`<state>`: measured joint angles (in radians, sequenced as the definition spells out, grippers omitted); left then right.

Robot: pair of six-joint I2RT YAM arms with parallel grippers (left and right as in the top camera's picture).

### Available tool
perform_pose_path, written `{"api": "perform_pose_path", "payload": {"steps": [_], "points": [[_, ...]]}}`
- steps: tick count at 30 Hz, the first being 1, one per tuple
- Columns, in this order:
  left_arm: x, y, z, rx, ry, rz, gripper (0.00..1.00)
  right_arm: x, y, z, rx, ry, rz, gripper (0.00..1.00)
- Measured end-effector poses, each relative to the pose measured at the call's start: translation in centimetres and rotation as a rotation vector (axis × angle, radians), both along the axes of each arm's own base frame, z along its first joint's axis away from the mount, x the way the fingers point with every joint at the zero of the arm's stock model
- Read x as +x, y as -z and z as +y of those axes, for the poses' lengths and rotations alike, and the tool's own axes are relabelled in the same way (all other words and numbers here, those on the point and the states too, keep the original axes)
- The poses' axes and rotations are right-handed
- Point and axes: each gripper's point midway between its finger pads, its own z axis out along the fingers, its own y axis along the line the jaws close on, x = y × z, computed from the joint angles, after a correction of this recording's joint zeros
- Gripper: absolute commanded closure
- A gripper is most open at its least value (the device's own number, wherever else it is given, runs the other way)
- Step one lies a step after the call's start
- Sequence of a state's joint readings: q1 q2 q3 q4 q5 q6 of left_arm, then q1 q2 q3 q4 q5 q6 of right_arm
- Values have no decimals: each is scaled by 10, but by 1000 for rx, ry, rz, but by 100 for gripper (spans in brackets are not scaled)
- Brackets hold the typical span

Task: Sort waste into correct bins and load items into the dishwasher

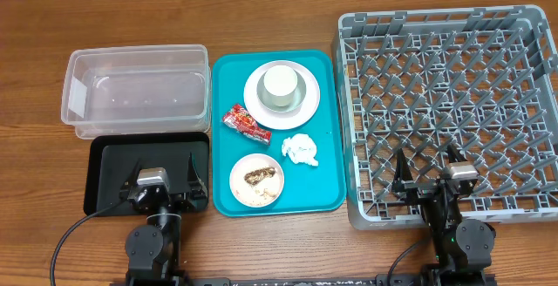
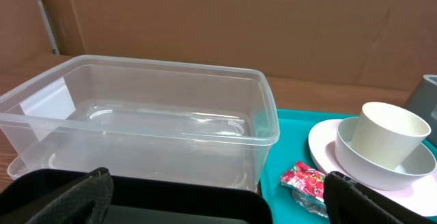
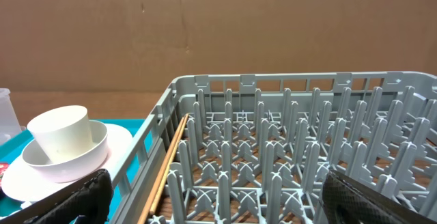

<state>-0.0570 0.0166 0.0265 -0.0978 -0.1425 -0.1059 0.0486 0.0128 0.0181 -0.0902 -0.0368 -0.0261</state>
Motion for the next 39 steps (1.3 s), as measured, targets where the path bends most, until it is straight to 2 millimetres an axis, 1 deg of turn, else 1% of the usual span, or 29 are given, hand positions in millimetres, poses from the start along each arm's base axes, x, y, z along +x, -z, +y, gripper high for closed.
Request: {"api": "perform_pose_path", "payload": {"steps": [32,39], "points": [[0,0,0,0,0,0,0,0,0,0,0,0,0,0],[0,-3,-1,-2,6,-13,0,0,0,0,0,0,0,0]]}}
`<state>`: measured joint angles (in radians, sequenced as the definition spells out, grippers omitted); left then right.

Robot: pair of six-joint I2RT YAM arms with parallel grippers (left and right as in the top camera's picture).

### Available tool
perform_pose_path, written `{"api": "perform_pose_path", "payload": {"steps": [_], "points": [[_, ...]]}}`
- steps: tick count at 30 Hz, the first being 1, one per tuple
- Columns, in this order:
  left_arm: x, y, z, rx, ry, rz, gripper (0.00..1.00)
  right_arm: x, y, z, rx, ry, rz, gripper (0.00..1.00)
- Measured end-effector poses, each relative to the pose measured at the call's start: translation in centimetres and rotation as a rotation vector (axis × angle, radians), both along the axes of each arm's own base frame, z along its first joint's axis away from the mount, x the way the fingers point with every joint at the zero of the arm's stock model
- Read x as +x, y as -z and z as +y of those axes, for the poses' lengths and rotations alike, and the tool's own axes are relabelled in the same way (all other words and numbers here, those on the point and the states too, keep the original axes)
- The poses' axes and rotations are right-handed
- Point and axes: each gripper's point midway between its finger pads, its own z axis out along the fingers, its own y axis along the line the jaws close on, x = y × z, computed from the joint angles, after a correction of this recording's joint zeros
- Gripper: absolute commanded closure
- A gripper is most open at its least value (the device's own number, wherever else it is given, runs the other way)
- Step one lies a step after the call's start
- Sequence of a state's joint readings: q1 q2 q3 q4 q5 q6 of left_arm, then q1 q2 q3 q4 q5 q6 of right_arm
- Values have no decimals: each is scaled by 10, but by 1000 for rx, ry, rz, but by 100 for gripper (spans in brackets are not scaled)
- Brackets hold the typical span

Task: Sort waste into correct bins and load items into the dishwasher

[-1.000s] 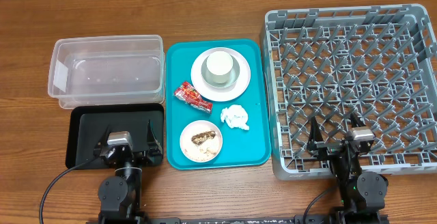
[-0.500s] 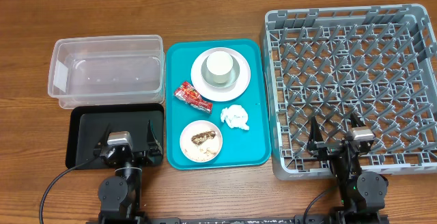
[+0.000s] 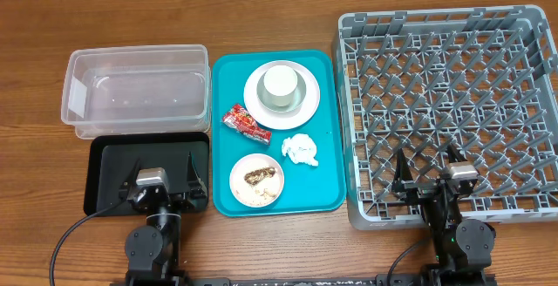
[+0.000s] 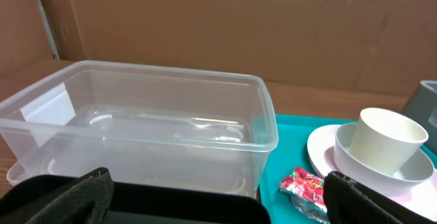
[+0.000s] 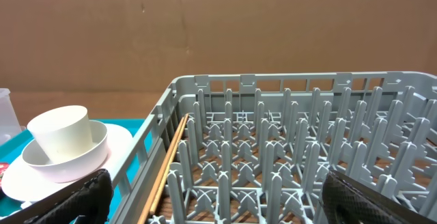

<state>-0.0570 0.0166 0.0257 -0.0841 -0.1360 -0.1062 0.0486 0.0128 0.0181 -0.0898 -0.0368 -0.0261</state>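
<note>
A teal tray (image 3: 324,190) carries a white cup (image 3: 280,84) standing in a bowl on a white plate (image 3: 255,103), a red wrapper (image 3: 246,122), a crumpled white napkin (image 3: 301,148) and a small plate with food scraps (image 3: 257,180). The grey dish rack (image 3: 449,103) sits to the right, and a clear bin (image 3: 135,90) and black bin (image 3: 109,160) to the left. My left gripper (image 3: 165,180) rests open over the black bin's near edge. Open too, my right gripper (image 3: 429,173) sits over the rack's near edge. The left wrist view shows the cup (image 4: 388,136) and wrapper (image 4: 305,184).
A brown cardboard wall rises behind the table in both wrist views. A wooden stick (image 5: 167,162) lies along the rack's left inner wall. Bare wooden table surrounds the bins, tray and rack.
The left wrist view has shifted slightly, with the clear bin and cup a little lower in frame. Overhead, nothing on the table has moved.
</note>
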Motion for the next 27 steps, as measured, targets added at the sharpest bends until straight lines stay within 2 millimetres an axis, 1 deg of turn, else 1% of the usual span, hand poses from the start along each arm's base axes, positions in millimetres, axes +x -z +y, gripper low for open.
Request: {"api": "perform_pose_path", "payload": {"steps": [3,6,9,12,13,16,20,22,23,27], "points": [[0,2,-2,0,12,7,0,0,0,0,0,0,0,0],[1,-4,-6,-3,33,-17,0,0,0,0,0,0,0,0],[1,-7,-18,-8,104,-23,0,0,0,0,0,0,0,0],[-4,-9,-30,-13,174,15,0,0,0,0,0,0,0,0],[-7,-15,-33,-15,191,33,0,0,0,0,0,0,0,0],[-15,-40,-38,-20,226,72,0,0,0,0,0,0,0,0],[-29,-90,-52,-38,312,151,0,0,0,0,0,0,-1,0],[-37,-112,-58,-54,345,242,0,0,0,0,0,0,-1,0],[-41,-119,-60,-64,355,299,0,0,0,0,0,0,0,0],[-53,-140,-68,-115,393,565,0,0,0,0,0,0,0,0]]}}
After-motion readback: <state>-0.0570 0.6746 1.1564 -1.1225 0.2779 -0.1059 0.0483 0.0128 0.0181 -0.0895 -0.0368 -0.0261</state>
